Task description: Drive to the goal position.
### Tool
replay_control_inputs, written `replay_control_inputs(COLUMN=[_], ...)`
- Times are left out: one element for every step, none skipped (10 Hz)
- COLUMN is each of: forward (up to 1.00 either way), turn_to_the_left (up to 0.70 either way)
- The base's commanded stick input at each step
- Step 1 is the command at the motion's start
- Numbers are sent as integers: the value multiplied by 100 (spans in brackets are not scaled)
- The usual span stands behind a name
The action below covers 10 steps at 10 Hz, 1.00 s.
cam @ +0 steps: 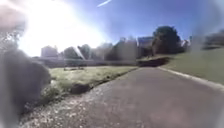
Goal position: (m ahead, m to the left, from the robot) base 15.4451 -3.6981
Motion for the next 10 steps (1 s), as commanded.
replay_control_inputs(forward=[45, 45, 45, 45, 45, 45, 45, 45, 45, 45], turn_to_the_left=[-27, -27, -27, -27, -27, -27, -27, -27, -27, -27])
